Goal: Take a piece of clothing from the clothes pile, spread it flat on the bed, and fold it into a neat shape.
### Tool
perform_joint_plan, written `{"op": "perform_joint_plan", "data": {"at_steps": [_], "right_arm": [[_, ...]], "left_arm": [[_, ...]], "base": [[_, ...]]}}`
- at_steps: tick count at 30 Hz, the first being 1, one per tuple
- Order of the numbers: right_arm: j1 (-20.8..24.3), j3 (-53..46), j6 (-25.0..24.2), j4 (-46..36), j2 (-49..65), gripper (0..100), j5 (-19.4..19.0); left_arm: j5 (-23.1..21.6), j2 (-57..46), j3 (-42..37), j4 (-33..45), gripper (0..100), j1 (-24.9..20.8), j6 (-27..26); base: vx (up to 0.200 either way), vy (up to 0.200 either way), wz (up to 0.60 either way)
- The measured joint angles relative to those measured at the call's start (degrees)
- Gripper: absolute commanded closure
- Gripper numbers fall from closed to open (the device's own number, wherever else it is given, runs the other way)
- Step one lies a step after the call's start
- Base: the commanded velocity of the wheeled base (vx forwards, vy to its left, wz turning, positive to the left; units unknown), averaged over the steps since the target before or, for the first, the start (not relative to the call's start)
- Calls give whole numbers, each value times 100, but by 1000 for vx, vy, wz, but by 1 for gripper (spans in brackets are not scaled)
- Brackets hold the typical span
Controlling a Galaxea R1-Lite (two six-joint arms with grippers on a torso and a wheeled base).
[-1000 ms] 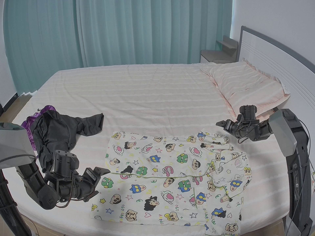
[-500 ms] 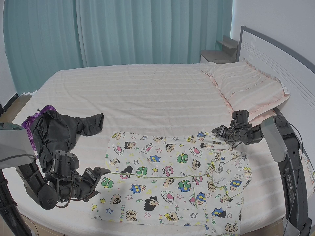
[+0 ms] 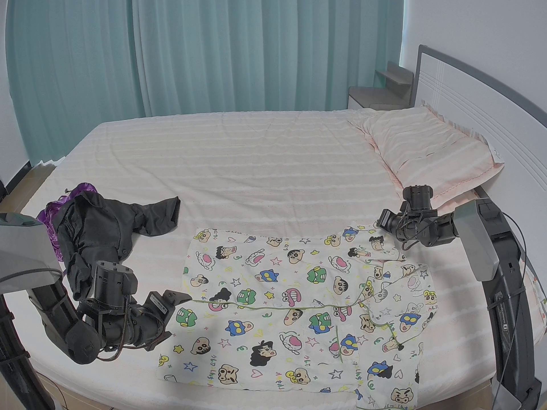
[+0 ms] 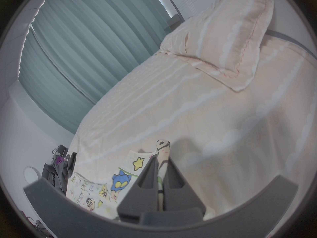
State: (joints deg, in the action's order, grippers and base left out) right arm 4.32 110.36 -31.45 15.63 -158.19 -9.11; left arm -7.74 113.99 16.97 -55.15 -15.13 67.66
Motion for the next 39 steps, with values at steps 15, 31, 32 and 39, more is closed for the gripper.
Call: {"op": "perform_joint_plan", "data": {"at_steps": [15, 31, 32, 39], "right_arm": [[108, 430, -506, 191, -681, 100, 906], [177, 419, -180, 1069, -246, 0, 903], [183, 422, -82, 1236, -207, 0, 897], [144, 218, 140, 1499, -67, 0, 805]], "left_arm": [[11, 0, 0, 0, 0, 2, 0], [6, 0, -13, -2, 0, 0, 6], [6, -2, -20, -2, 0, -2, 9], [2, -7, -40, -2, 0, -6, 6]], "base": [[0, 0, 0], [0, 0, 0], [0, 0, 0], [0, 0, 0]]}}
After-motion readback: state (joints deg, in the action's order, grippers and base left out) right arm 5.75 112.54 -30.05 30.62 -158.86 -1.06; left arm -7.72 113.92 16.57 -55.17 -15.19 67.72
